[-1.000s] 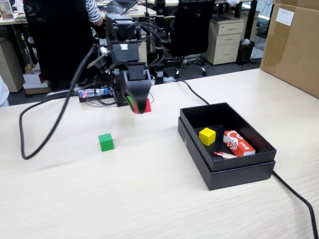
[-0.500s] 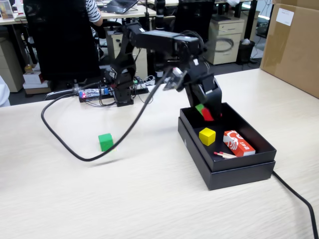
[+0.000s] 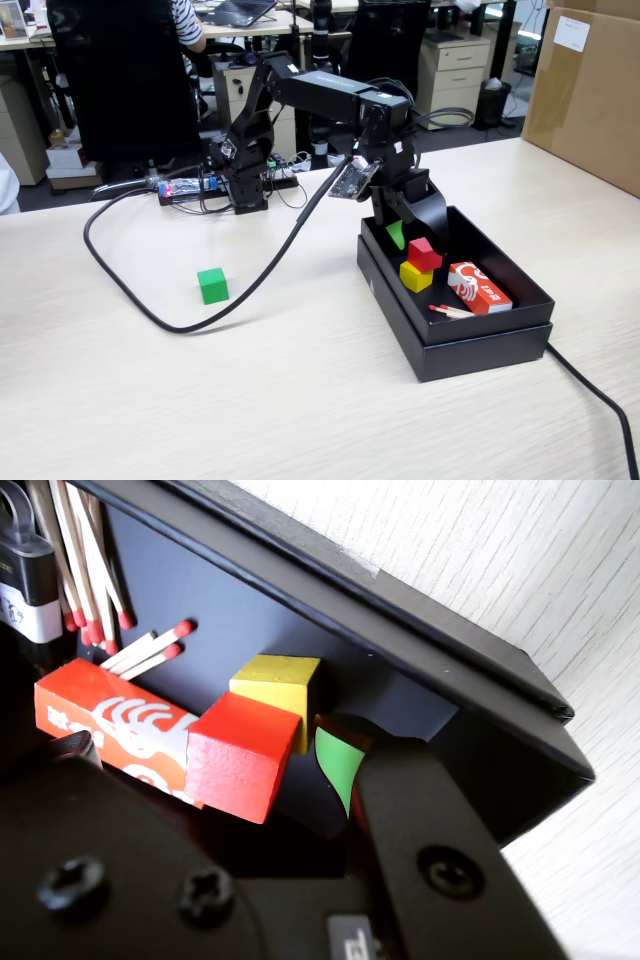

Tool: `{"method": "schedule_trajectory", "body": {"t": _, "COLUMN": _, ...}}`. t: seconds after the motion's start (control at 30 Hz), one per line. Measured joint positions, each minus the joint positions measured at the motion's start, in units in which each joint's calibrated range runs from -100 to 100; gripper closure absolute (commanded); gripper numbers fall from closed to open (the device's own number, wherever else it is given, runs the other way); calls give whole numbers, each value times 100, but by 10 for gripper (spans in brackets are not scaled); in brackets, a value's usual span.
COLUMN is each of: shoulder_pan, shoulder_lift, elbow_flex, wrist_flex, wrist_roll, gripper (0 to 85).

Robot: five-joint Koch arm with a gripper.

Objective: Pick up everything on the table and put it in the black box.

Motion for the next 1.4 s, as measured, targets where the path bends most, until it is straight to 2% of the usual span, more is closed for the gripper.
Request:
{"method": "schedule_trajectory", "body": {"t": 0.4, "shoulder_pan": -361, "shoulder_lift": -2628, "elbow_flex": -137, "wrist_flex": -15, "wrist_roll": 0, "gripper": 402}}
{"method": "schedule_trajectory", "body": {"t": 0.6, "shoulder_pan": -786, "shoulder_lift": -4414, "elbow_flex": -1305, "wrist_flex": -39, "wrist_roll": -59, "gripper": 387}}
{"method": "schedule_trajectory", "body": {"t": 0.97, "shoulder_pan": -1773, "shoulder_lift": -6201, "elbow_flex": -4162, "wrist_flex": -31, "wrist_roll": -718, "gripper": 371}}
{"method": "schedule_trajectory", "body": {"t": 1.2, "shoulder_pan": -2305, "shoulder_lift": -6239, "elbow_flex": -4856, "wrist_flex": -23, "wrist_roll": -1167, "gripper": 371}}
{"method": "schedule_trajectory", "body": {"t": 1.4, "shoulder_pan": -2598, "shoulder_lift": -5566, "elbow_flex": -4847, "wrist_flex": -23, "wrist_roll": -1377, "gripper": 371}}
